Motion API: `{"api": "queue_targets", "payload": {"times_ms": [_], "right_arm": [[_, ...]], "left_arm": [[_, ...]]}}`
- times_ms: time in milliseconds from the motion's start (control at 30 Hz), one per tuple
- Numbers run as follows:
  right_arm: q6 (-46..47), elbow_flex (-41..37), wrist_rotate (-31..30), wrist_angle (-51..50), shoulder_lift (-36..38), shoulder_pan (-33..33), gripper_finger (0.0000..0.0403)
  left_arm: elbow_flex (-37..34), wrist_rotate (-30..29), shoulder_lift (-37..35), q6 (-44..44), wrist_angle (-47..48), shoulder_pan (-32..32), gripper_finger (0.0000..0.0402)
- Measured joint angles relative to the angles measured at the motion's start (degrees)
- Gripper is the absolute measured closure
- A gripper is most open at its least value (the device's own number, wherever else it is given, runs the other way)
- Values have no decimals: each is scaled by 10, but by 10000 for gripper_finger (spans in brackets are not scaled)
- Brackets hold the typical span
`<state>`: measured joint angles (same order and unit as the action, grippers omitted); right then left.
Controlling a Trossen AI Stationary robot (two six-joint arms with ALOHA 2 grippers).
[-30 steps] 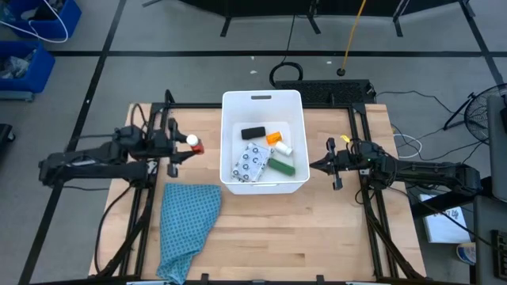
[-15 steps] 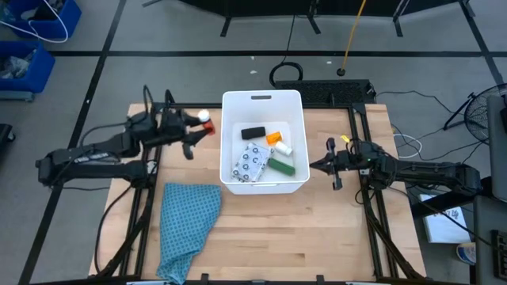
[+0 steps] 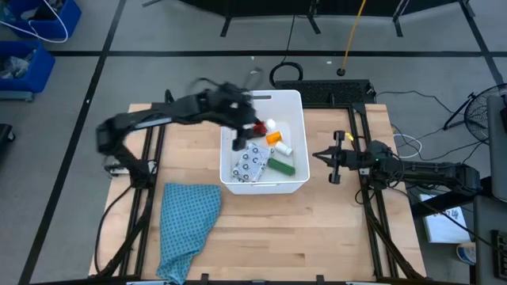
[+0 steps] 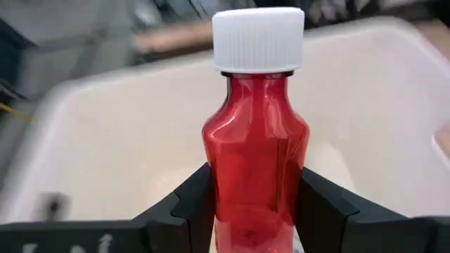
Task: Pick & place medical supplies in basket/bin
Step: Put the red bottle into the white bin
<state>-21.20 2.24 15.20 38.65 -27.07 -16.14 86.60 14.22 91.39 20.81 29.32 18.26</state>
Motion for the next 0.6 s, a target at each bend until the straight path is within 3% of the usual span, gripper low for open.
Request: {"api": "queue_targets", "payload": {"times_ms": [133,233,600], "right_arm": [[-15,0,-57,-4,0,0,403],[-16,0,-62,-9,0,0,403],[-5,0,-62,-19,0,0,403]], "left_arm": [[70,49,98,20,54,-5,243],[99,77,150,30,73,-12,243],[112,83,271,42,75,-81,243]]}}
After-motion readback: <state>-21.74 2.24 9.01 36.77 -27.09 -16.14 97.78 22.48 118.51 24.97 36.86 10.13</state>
